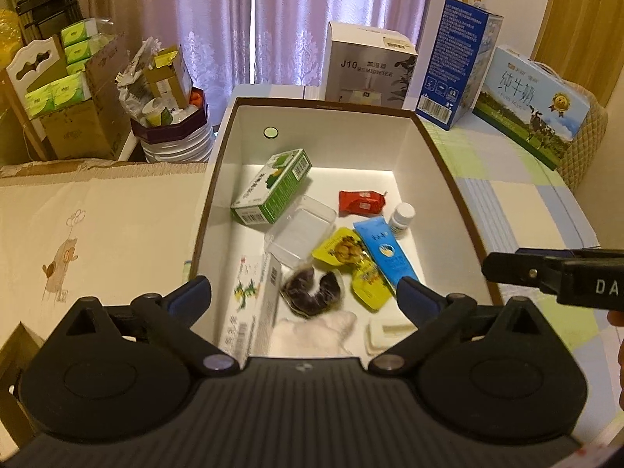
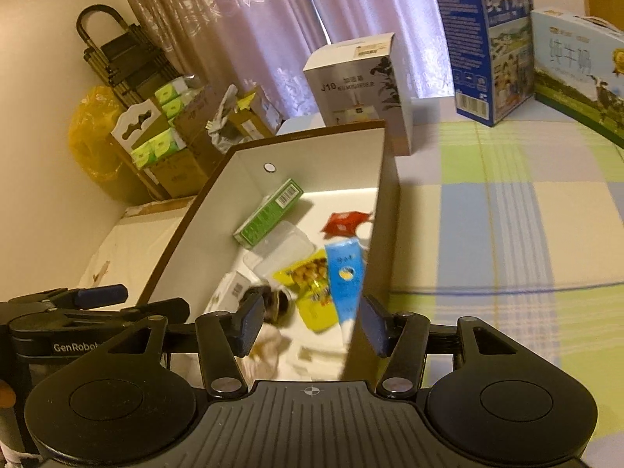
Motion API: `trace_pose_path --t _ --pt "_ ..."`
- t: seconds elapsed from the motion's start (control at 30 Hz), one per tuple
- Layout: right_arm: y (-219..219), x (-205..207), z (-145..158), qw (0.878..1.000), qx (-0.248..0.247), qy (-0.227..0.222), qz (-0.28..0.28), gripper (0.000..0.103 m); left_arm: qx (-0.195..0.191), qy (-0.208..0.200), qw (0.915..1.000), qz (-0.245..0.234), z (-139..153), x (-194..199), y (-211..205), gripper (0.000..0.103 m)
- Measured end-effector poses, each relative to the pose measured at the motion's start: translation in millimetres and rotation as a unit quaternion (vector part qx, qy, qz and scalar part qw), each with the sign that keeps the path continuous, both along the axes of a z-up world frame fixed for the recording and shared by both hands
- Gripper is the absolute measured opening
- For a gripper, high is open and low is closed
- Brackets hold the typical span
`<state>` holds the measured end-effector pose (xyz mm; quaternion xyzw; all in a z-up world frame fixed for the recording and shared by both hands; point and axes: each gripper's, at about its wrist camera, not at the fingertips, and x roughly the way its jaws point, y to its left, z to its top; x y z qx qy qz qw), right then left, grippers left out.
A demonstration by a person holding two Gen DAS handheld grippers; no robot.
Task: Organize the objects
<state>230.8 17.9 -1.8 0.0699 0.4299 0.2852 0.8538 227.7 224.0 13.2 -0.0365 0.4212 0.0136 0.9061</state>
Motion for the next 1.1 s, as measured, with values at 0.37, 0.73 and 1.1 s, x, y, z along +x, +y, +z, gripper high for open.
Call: trace_pose_path --t 0.37,0.73,1.1 --pt "-59 -46 5 1.000 -0.029 0.004 -0.004 0.054 0.007 -0.004 1.0000 -0.001 11 -54 -55 0.102" --pt "-136 -85 4 0.999 -0.044 0.007 -0.014 0.054 0.008 0.001 0.9999 -0.015 8 -95 -127 0.102" --pt "-190 -123 13 0.999 -0.047 0.000 -0.010 0.054 -0.008 0.002 0.9994 -0.035 8 -132 -187 0.102"
